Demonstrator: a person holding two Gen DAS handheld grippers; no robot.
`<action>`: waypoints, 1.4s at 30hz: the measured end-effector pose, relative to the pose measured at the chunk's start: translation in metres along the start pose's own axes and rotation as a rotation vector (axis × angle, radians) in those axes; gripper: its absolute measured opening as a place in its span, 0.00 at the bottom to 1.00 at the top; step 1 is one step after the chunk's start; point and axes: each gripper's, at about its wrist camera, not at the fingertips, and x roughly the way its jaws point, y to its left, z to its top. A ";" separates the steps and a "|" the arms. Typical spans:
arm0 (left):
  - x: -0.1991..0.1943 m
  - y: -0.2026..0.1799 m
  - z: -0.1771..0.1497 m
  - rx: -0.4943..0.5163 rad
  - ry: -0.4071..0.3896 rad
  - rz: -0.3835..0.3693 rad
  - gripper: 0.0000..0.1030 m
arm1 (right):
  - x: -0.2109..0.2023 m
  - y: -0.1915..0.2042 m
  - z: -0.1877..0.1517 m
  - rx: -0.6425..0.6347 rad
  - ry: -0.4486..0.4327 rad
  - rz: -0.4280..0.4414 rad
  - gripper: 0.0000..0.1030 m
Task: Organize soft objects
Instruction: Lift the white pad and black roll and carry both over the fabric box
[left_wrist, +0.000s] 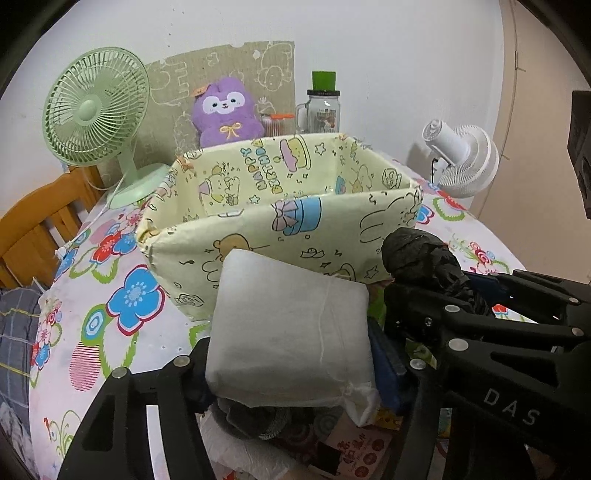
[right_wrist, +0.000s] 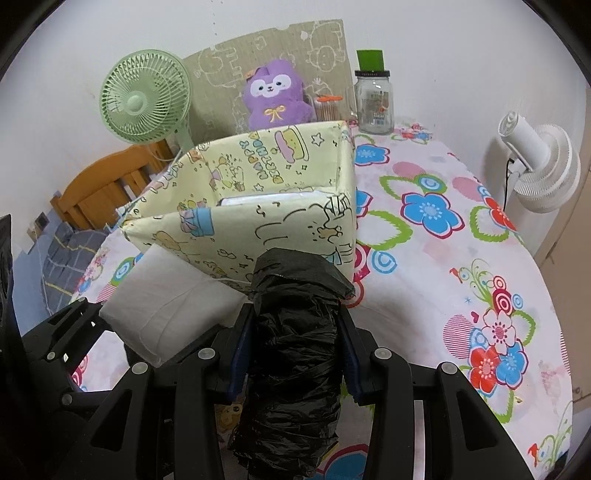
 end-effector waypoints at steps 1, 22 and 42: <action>-0.002 0.000 0.000 -0.001 -0.002 0.002 0.66 | -0.002 0.001 0.000 -0.002 -0.003 -0.001 0.44; -0.045 0.005 0.000 -0.016 -0.088 0.021 0.66 | -0.043 0.021 -0.001 -0.041 -0.097 0.001 0.44; -0.078 0.005 0.007 -0.016 -0.150 0.043 0.66 | -0.077 0.032 0.002 -0.063 -0.178 -0.012 0.44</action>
